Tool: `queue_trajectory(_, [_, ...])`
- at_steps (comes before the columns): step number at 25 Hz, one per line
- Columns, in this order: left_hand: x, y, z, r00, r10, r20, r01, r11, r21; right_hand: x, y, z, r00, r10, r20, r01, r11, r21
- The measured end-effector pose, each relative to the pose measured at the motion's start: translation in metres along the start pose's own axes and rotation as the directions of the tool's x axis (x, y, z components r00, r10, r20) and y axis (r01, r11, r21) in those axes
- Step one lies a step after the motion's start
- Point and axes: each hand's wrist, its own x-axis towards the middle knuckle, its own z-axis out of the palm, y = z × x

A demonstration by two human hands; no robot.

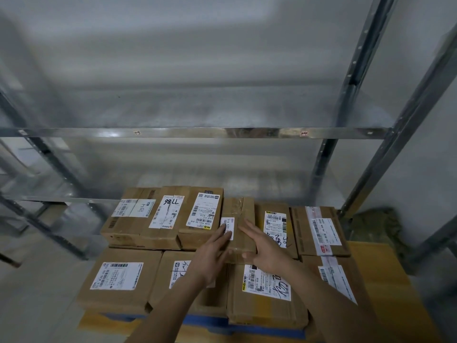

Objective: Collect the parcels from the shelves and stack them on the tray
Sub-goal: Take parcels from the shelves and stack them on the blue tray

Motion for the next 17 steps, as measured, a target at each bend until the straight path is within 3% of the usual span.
queue_trajectory(8, [0.009,-0.006,0.004,1.0,-0.006,0.001,0.006,0.999,0.047,0.009,0.003,-0.002,1.0,-0.009,0.004,0.009,1.0,-0.003])
queue_trajectory(17, [0.019,-0.004,0.006,0.998,-0.059,-0.017,0.061,0.987,0.15,0.015,0.005,-0.002,1.0,-0.017,-0.007,0.015,0.99,-0.14])
